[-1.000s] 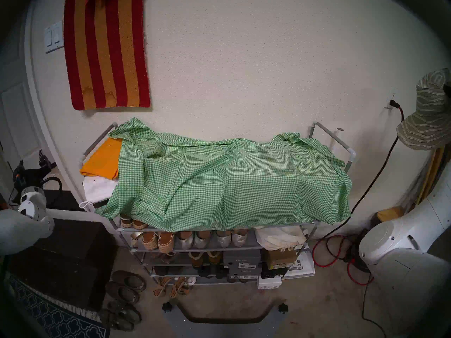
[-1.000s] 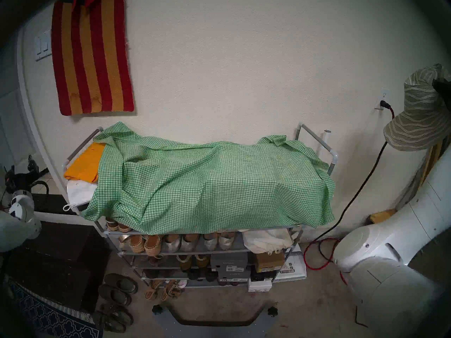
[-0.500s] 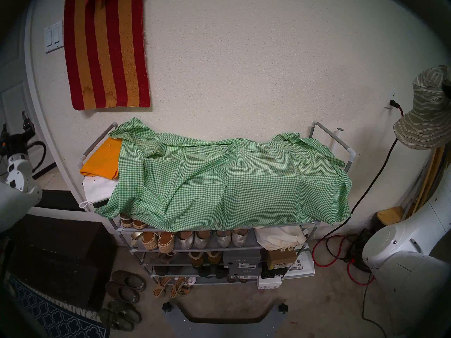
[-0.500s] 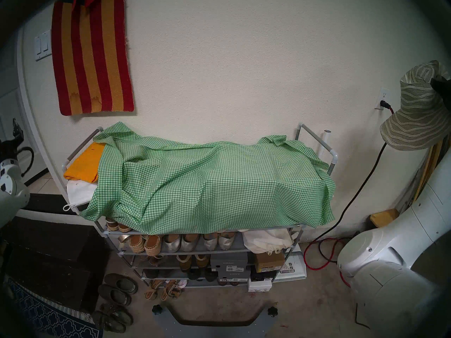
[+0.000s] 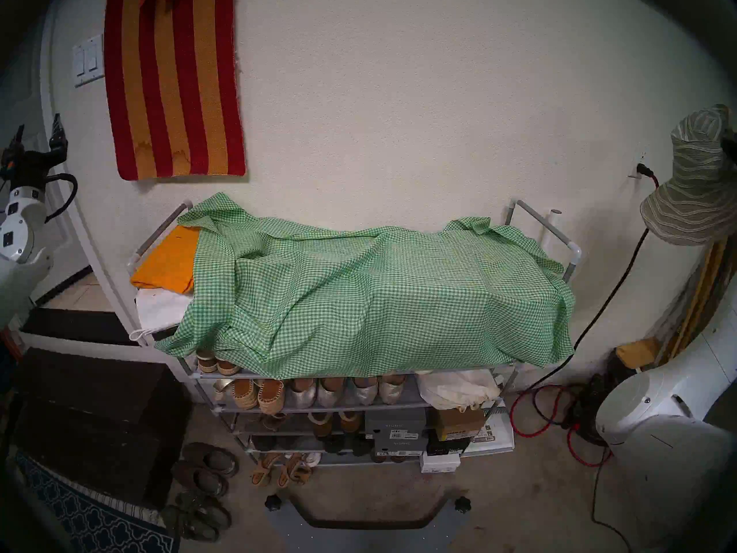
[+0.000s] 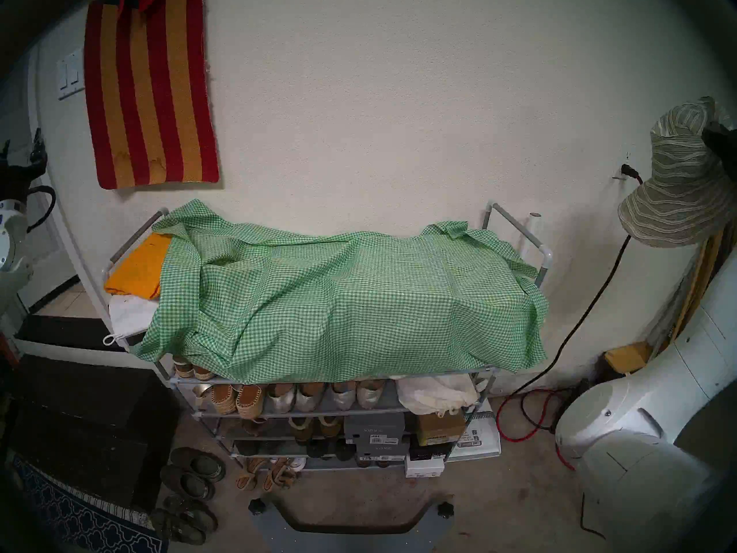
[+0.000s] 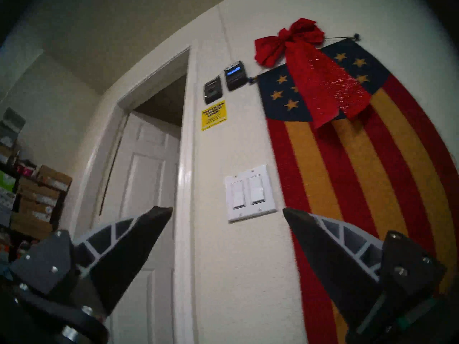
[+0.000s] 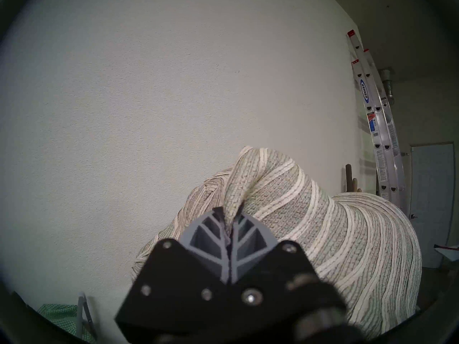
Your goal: Lift the object off the cloth, cover the shoe rack with the cloth, put the object back
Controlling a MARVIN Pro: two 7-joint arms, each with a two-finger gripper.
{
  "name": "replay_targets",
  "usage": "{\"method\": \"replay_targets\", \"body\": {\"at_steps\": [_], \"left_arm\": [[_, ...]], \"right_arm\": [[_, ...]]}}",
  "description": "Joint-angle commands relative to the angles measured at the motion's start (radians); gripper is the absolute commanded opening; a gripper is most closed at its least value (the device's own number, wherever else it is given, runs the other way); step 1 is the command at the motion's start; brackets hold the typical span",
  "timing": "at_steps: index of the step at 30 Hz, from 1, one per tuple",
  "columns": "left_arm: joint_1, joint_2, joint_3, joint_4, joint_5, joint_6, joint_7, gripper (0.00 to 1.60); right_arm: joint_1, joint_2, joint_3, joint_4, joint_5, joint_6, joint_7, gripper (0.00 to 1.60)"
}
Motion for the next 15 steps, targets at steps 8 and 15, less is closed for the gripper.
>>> {"method": "replay_targets", "body": {"at_steps": [8,15], "left_arm": [[-0.056,0.000,-0.090,-0.067,0.118,0.233,-0.161,1.60],[-0.069,0.000,-0.153,-0.145,0.079,0.311,-0.212,1.60]], "right_arm": [[-0.016,0.034,-0.001,-0.001,0.046,-0.002,0.043,0.00],[-0.028,0.052,0.002,0.001,0.069,-0.002,0.049,0.00]]}}
